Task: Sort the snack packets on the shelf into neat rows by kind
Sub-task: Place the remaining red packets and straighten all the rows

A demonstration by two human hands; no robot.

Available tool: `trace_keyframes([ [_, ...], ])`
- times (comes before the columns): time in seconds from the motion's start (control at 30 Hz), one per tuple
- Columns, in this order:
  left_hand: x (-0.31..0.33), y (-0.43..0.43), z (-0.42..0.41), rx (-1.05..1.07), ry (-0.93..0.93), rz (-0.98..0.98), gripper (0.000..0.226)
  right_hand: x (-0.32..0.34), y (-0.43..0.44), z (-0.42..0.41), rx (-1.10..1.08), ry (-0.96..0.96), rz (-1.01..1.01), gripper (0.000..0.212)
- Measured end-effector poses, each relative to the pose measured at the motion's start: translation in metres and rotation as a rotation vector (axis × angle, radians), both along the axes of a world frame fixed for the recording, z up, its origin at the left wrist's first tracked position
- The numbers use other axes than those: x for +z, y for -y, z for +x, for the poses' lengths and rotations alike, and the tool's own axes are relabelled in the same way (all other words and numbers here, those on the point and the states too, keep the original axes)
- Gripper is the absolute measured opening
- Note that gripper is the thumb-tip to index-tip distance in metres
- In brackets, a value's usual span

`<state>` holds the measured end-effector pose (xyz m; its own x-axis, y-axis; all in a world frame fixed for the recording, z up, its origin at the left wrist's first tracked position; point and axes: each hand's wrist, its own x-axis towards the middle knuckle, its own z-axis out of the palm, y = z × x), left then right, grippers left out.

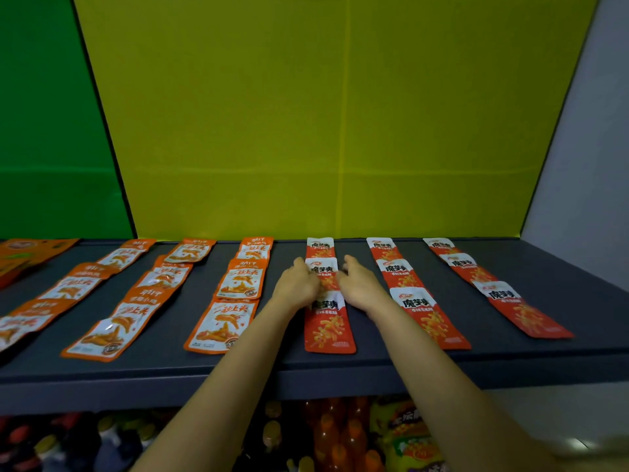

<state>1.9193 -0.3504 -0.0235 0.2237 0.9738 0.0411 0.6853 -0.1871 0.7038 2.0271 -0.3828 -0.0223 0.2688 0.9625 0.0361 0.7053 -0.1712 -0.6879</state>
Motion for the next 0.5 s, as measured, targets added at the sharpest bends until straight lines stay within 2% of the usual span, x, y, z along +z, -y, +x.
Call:
trace_keyframes([
  [0.2,-0.005,0.037,-0.02,-0.063,-0.01,0.033,0.026,-0.002,0.043,0.001,0.075,-0.047,0.007,0.051],
  [0.37,-0.01,0.059,-0.026,-0.059,-0.077,0.178,0.03,-0.007,0.061,-0.001,0.147,0.146,0.055,0.043],
  [0.5,-0.008,0.064,-0.025,-0.044,-0.119,0.187,0.039,-0.014,0.057,0.0,0.173,0.214,0.066,0.05],
])
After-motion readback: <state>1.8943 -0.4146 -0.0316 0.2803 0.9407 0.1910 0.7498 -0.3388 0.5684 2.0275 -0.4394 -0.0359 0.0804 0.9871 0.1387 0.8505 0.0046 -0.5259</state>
